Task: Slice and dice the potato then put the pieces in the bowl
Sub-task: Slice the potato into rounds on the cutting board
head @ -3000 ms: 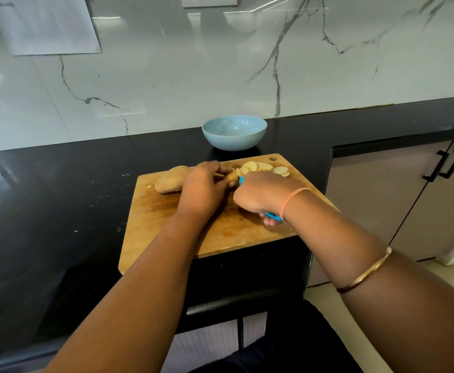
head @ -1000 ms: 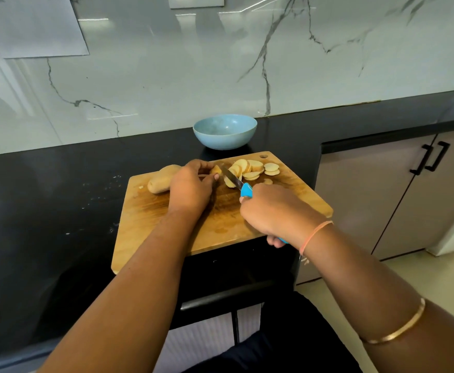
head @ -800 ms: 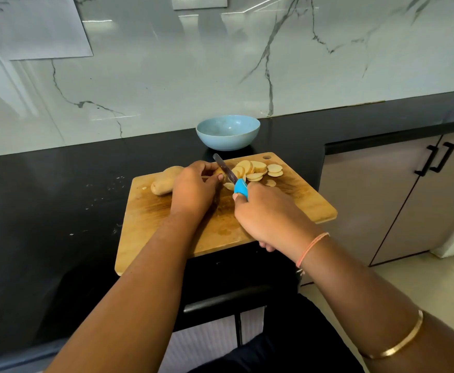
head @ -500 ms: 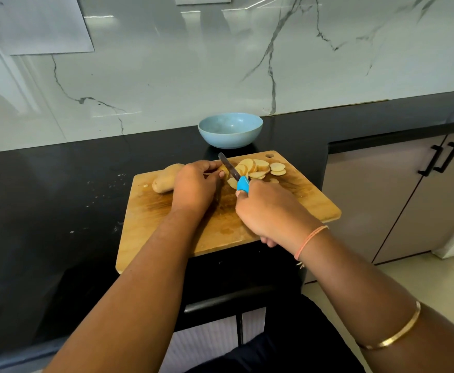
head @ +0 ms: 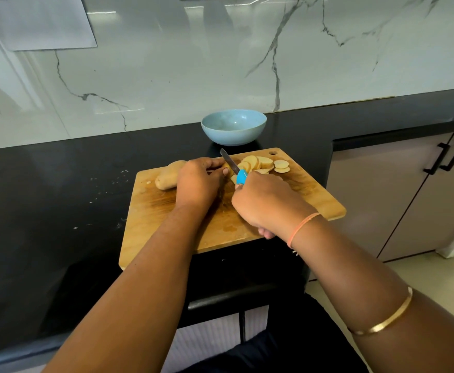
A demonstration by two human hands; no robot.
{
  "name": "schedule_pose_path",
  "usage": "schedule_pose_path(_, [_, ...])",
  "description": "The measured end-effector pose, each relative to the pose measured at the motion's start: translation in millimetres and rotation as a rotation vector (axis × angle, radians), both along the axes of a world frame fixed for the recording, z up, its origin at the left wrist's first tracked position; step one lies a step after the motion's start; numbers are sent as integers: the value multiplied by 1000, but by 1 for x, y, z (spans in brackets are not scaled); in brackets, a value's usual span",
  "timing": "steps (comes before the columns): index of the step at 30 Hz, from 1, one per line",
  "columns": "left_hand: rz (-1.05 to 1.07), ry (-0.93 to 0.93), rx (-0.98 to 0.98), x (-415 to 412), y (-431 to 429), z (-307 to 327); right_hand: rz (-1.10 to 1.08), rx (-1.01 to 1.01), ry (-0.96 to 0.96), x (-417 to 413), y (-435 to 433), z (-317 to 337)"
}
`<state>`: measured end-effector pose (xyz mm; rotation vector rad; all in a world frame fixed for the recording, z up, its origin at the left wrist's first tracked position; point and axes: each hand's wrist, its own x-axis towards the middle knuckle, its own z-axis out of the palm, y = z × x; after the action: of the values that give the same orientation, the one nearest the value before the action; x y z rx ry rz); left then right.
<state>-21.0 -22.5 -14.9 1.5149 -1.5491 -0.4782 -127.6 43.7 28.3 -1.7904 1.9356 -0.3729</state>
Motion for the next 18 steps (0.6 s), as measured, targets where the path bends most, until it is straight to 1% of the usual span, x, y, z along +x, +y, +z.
schedule_pose_path(5, [0, 18, -3, 1, -3, -1, 29, 51, 30, -3, 7, 9])
schedule_pose_path(11, [-29, 39, -10, 1, -2, -2, -11, 13, 22, 8, -13, 4])
schedule_pose_path(15, [-17, 93, 8, 0, -2, -2, -51, 110, 28, 6, -11, 6])
schedule_pose_path(18, [-3, 129, 32, 1, -4, -2, -41, 173, -26, 0, -2, 6])
